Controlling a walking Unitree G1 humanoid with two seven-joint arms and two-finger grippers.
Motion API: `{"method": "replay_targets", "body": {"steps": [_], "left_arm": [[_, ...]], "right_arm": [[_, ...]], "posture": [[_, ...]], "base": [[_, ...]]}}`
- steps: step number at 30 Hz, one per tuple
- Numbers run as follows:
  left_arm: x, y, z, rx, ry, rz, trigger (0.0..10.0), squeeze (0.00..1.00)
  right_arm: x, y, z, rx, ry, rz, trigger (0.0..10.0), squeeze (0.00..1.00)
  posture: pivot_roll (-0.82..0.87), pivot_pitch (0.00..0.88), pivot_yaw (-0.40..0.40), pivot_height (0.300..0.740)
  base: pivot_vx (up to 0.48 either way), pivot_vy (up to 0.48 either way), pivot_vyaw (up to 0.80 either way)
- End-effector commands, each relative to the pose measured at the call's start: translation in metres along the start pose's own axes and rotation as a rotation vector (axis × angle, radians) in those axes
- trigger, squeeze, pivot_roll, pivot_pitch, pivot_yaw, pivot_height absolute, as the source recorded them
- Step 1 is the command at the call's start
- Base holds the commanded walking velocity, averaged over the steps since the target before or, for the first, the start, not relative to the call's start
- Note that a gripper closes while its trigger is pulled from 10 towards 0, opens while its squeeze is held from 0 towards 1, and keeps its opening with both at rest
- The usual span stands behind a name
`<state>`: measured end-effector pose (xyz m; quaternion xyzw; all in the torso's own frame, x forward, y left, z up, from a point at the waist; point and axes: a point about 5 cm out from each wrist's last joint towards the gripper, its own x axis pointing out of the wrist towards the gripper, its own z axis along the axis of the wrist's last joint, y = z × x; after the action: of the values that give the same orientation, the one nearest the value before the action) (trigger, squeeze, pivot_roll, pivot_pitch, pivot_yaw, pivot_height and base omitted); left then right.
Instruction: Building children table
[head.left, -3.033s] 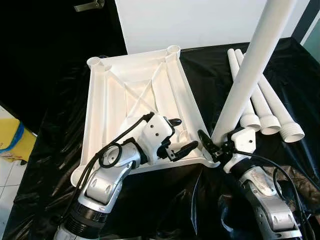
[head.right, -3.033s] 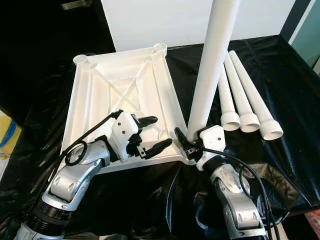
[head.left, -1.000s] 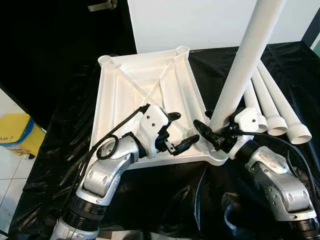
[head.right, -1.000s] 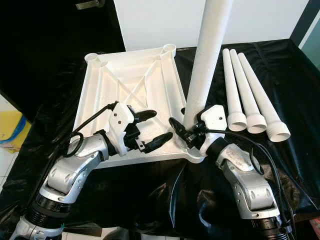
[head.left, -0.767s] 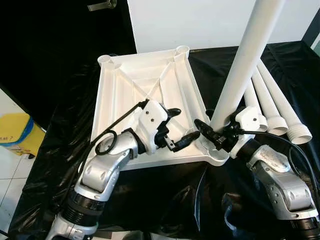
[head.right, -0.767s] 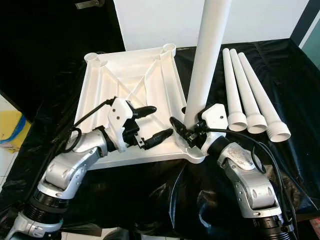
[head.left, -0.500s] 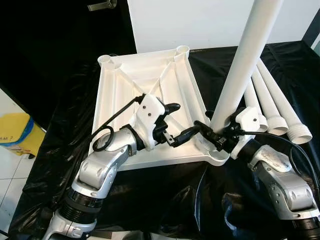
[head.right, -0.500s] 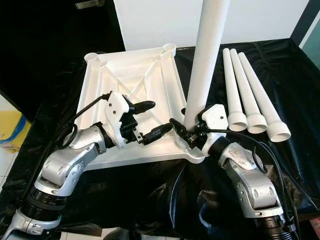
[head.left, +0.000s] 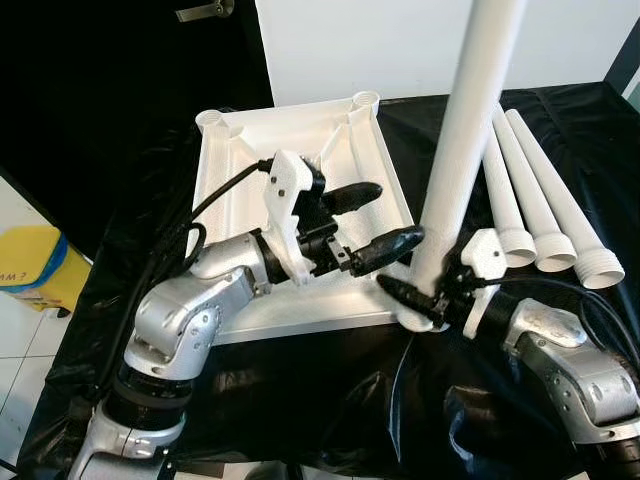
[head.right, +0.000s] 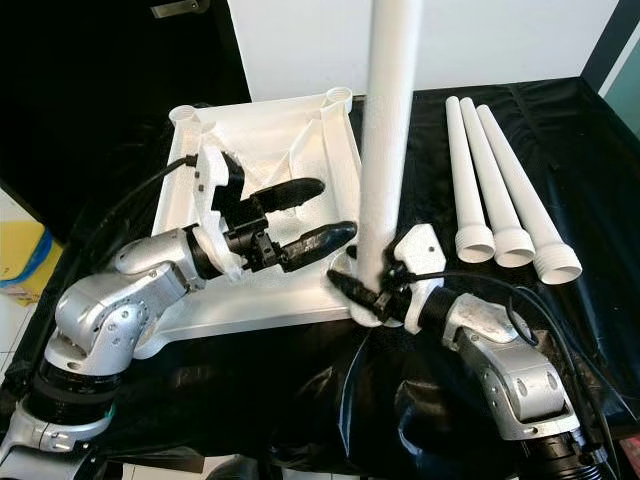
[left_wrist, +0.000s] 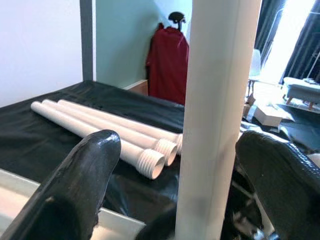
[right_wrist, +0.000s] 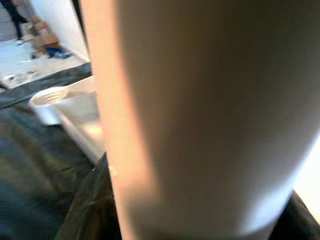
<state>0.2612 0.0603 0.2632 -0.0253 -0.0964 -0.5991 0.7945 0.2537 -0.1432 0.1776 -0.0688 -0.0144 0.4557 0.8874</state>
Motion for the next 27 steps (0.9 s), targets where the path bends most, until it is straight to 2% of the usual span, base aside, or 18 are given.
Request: {"method": "replay_targets", "body": {"steps": [1, 4, 10, 11, 27], "left_arm": [[-0.002, -0.017, 0.004, 0.003, -0.001, -0.314, 10.0, 0.0], [-0.001, -0.018, 0.007, 0.001, -0.001, -0.343, 10.0, 0.0], [0.0, -0.021, 0.01, -0.019, 0.006, -0.383, 10.0, 0.0], [0.001, -0.025, 0.011, -0.037, 0.013, -0.415, 10.0, 0.0], [0.004, -0.031, 0.012, -0.074, 0.042, -0.486, 10.0, 0.0]], "right_arm": [[0.001, 0.005, 0.005, -0.008, -0.006, 0.065, 10.0, 0.0], [0.003, 0.007, 0.006, -0.016, 0.011, 0.121, 10.0, 0.0], [0.005, 0.008, 0.006, -0.03, 0.022, 0.152, 10.0, 0.0], [0.008, 0.011, 0.006, -0.043, 0.039, 0.196, 10.0, 0.0], [0.011, 0.015, 0.004, -0.055, 0.065, 0.253, 10.0, 0.0]], "posture": [[-0.07, 0.104, 0.055, 0.74], [-0.08, 0.1, 0.053, 0.74], [-0.08, 0.095, 0.05, 0.74], [-0.08, 0.086, 0.048, 0.74], [-0.08, 0.072, 0.054, 0.74]], "base": [[0.0, 0.0, 0.0], [0.0, 0.0, 0.0], [0.0, 0.0, 0.0], [0.0, 0.0, 0.0], [0.0, 0.0, 0.0]]}}
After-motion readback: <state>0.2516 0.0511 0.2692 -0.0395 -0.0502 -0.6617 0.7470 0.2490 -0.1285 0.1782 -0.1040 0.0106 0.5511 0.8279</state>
